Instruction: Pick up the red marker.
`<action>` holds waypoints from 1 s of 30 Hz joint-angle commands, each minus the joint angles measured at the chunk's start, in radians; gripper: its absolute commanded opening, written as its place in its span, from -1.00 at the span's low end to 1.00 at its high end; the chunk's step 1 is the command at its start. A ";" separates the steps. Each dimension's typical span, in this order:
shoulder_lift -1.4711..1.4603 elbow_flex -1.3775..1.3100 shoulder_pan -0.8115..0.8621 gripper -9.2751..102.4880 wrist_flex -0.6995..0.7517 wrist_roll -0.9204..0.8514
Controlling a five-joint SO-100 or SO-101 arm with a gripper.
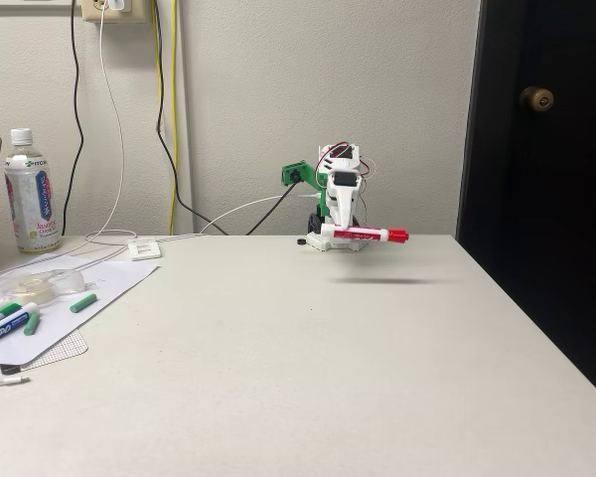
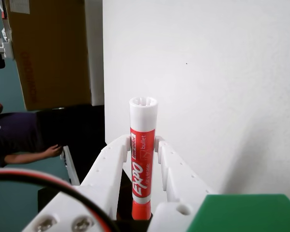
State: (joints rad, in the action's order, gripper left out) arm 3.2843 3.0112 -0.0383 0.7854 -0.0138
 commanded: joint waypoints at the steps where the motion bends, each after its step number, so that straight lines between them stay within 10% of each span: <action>1: 0.009 -0.003 0.008 -0.84 -0.034 0.005; 30: 0.009 -0.003 0.008 -0.84 -0.026 -0.003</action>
State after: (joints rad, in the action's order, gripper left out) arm 3.2843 3.0158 -0.0368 0.7624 -0.0138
